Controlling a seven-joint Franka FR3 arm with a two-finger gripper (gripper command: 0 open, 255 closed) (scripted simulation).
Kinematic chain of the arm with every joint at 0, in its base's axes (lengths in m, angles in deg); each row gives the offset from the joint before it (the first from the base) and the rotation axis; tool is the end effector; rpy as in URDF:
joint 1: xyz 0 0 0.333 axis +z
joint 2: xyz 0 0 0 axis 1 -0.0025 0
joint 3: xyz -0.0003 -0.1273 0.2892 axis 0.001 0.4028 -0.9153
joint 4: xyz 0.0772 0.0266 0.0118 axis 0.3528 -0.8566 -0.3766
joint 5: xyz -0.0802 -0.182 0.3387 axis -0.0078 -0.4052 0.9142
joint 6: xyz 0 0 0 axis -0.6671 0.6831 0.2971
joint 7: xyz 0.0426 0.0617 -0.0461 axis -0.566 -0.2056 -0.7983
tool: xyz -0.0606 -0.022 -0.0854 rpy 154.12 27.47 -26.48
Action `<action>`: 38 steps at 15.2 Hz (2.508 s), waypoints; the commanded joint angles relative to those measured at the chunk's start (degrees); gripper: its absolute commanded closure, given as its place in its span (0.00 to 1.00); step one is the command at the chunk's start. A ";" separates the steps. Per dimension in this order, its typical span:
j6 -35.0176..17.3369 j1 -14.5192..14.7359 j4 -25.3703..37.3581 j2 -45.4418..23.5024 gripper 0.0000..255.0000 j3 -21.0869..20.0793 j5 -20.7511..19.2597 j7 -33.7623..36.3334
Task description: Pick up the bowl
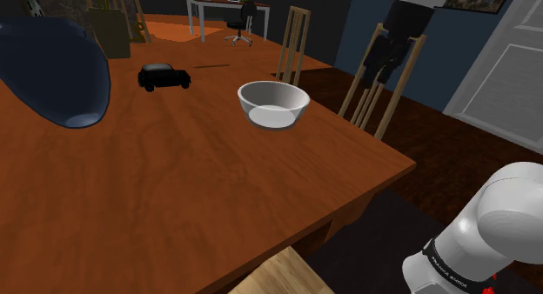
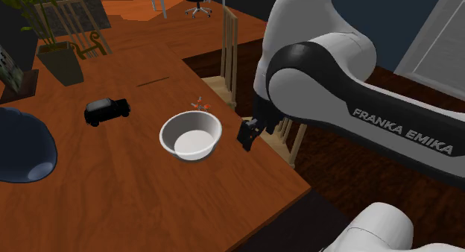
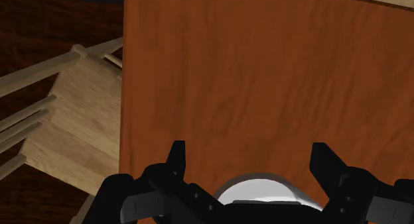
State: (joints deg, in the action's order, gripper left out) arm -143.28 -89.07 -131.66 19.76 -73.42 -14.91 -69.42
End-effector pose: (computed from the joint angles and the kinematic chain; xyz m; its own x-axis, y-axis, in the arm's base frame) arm 0.3184 0.0469 0.6178 0.9936 0.0626 0.0941 0.0683 -0.9959 -0.0591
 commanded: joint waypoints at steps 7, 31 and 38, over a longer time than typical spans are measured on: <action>-6.65 -0.99 5.86 -13.00 0.00 0.49 0.11 -0.28; -18.53 -2.39 24.33 -44.54 1.00 1.67 0.99 -0.91; -18.50 -2.39 24.31 -44.49 1.00 1.68 0.99 -0.91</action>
State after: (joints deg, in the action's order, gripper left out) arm -161.78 -91.48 -107.31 -24.72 -71.73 -13.91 -70.33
